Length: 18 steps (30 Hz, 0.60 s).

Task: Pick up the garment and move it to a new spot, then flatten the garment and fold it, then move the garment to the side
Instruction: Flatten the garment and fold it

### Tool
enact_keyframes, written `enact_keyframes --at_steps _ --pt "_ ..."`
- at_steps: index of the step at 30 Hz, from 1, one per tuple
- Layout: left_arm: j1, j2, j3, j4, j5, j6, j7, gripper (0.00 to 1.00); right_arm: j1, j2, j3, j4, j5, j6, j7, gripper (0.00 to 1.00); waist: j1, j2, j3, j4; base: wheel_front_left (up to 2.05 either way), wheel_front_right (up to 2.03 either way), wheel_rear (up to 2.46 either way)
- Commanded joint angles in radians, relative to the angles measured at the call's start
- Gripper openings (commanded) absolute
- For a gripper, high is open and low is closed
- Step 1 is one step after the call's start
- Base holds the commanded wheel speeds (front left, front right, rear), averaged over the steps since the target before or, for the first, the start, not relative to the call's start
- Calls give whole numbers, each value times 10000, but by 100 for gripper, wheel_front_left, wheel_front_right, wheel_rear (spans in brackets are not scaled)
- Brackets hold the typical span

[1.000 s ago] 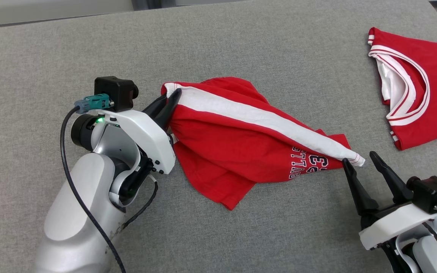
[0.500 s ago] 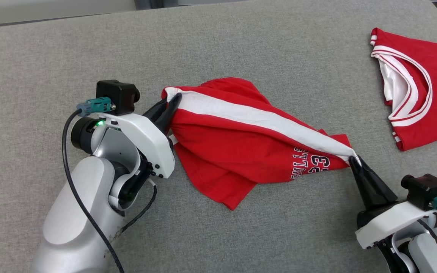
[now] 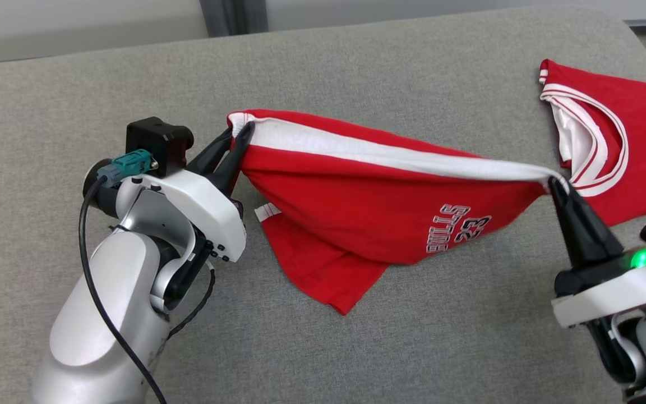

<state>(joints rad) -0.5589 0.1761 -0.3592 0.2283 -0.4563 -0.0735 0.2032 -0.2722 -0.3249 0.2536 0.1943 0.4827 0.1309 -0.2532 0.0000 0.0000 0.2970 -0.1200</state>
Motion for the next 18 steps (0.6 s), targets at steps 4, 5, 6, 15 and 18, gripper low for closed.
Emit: enact_keyframes --at_steps 4,5,6,15,18 --pt "-293 210 -93 -144 530 138 -533 0 -490 -233 -280 -468 -249 -3 58 0 0 0 -429 144 0 0 0" --pt "-341 228 -91 -171 617 169 -669 0 -634 -270 -336 -558 -299 -3 157 0 0 0 -525 168 0 0 0" --pt "-401 255 -100 -184 722 197 -785 0 -776 -320 -366 -645 -397 -3 228 0 0 0 -620 187 0 0 0" --pt "-1491 772 -251 -206 1804 408 -1636 0 -2796 -1188 130 -1104 -1519 -4 1152 0 0 0 -1516 384 0 0 0" --pt "-1846 656 -242 -116 1842 491 -1706 0 -3489 -1277 327 -1122 -1731 -4 1363 0 0 0 -1801 470 0 0 0"
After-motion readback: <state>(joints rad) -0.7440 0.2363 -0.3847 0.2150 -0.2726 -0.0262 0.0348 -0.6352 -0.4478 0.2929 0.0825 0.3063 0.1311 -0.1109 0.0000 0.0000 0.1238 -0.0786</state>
